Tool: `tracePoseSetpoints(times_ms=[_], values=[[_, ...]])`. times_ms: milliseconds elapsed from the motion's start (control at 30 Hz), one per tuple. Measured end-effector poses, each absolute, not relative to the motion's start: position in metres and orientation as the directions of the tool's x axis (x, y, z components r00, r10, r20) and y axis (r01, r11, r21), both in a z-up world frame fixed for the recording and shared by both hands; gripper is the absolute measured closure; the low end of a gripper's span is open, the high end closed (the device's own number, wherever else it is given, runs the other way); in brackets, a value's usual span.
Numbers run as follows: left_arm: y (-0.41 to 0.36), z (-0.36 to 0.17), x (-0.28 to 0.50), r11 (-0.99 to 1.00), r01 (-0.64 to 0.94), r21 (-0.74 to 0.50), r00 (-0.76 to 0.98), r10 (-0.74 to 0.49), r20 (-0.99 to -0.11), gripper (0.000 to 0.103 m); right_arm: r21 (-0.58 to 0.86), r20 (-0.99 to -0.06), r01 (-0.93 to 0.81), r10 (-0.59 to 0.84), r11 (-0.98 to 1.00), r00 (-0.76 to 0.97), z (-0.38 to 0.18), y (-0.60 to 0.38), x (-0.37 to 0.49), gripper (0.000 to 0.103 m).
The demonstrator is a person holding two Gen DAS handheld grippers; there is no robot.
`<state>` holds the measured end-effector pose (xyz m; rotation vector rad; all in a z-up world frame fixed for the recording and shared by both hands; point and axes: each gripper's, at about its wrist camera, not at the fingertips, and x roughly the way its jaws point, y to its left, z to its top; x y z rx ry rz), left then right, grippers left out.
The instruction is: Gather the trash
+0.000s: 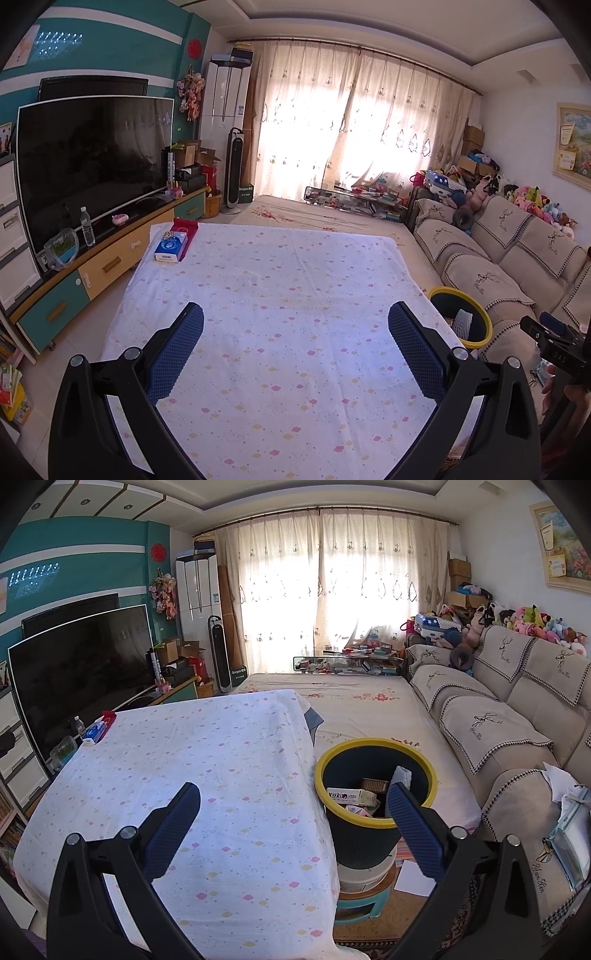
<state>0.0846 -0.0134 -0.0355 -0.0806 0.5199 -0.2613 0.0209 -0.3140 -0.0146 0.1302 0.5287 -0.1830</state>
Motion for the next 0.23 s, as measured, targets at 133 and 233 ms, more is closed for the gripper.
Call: tracePoseSetpoints(times_ms=[133,233], values=[[-0.016,-0.049,0.118,0.970,0.216,-0.110,0.792,-0.240,-0.561,0.005,0.043,-0.517,0.163,-0.117,0.986,0.848,-0.008,-0.307,0.041,0.006],[-0.009,-0.063,0.161,0.970,0.203,-0.134,0.759,-0.242,-0.604,0.005,0.058,-0.525,0.107,-0.061,0.993,0.849,-0.003,-0.300,0.073,0.006]])
